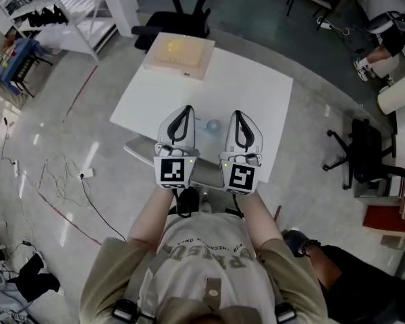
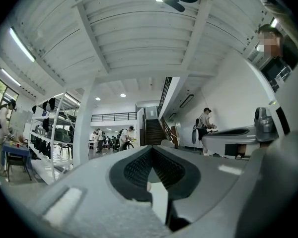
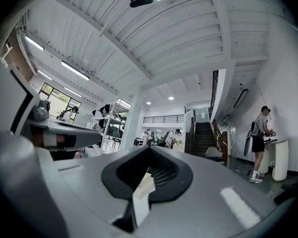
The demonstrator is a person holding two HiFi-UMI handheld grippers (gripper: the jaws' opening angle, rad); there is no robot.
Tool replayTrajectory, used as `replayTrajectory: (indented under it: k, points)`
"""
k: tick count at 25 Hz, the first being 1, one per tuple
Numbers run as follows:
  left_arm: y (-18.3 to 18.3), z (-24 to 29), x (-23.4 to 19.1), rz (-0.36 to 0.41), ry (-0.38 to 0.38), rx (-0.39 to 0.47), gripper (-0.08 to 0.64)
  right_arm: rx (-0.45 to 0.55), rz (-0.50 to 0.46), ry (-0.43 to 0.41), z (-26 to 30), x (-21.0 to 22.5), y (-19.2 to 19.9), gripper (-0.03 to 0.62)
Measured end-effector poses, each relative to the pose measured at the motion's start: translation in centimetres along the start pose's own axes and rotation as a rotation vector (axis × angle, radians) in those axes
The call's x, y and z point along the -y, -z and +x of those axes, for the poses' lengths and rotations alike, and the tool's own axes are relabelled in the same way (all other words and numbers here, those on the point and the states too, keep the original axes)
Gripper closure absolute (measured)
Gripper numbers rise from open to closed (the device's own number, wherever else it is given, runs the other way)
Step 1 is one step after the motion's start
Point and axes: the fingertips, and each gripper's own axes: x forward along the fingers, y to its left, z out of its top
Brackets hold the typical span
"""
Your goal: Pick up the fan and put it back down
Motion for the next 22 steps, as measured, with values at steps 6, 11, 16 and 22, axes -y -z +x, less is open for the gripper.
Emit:
replayTrajectory:
  k: [6,11,16,22]
  points:
    - [0.1,0.0,-0.9,-0.004,-0.007,0.002,0.551,0.007,-0.001,-0.014,0.2,-0.7,-0.4,0.593]
    - [0.4,-0.3,-1.3,-0.023,-0.004,-0.015,0.551,-0.008,-0.024,-0.031,0.2,-1.1,0.0,0.592]
    - [0.3,-0.6,-1.8,-0.004,-0.007,-0.008,0.551,-0.013,-0.034,-0.04,0.3,-1.8,0.1,0.593]
    - [0.4,-0.3,-2.0,0.004,-0.007,-0.011,0.551,-0.015,-0.017,-0.039,0.8,-2.1,0.0,0.592]
